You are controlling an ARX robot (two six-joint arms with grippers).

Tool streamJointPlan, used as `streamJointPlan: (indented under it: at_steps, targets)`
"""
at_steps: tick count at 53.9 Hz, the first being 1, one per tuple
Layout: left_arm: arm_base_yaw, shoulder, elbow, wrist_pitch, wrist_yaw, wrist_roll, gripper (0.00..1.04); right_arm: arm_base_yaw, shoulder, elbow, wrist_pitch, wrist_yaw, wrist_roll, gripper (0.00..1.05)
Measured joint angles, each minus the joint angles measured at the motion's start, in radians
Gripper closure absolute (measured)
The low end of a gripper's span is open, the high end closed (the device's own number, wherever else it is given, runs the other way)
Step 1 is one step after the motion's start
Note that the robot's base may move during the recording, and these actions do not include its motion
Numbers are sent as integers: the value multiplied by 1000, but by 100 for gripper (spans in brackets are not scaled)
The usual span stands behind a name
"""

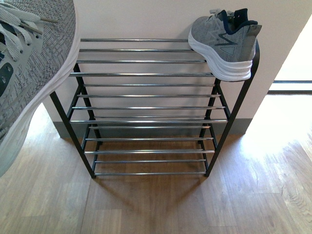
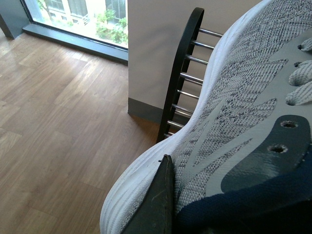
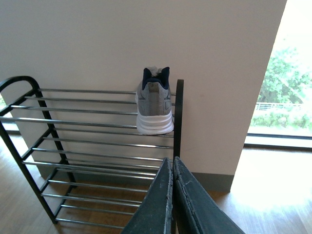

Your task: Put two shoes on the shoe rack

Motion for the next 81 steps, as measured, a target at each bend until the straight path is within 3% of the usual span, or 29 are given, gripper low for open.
streamJointPlan:
  at_steps: [10, 16, 34, 53, 59, 67, 81]
  targets:
    - [0, 0, 0, 0, 0, 0, 103, 0, -48, 0, -50, 0, 0, 103]
    - [0, 0, 0, 0, 0, 0, 103, 0, -192, 0, -214, 0, 0, 103]
    - [0, 0, 0, 0, 0, 0, 103, 0, -216, 0, -222, 0, 0, 103]
    - [0, 0, 0, 0, 1, 0, 103, 0, -217, 0, -222, 0, -2, 49]
    - [13, 48, 4, 120, 117, 112, 103, 0, -217, 0, -222, 0, -2, 32]
    - [31, 200, 131, 121, 250, 152, 103, 0, -217, 0, -222, 0, -2, 8]
    - [68, 538, 500, 5, 331, 5, 103, 0, -217, 0, -222, 0, -2, 9]
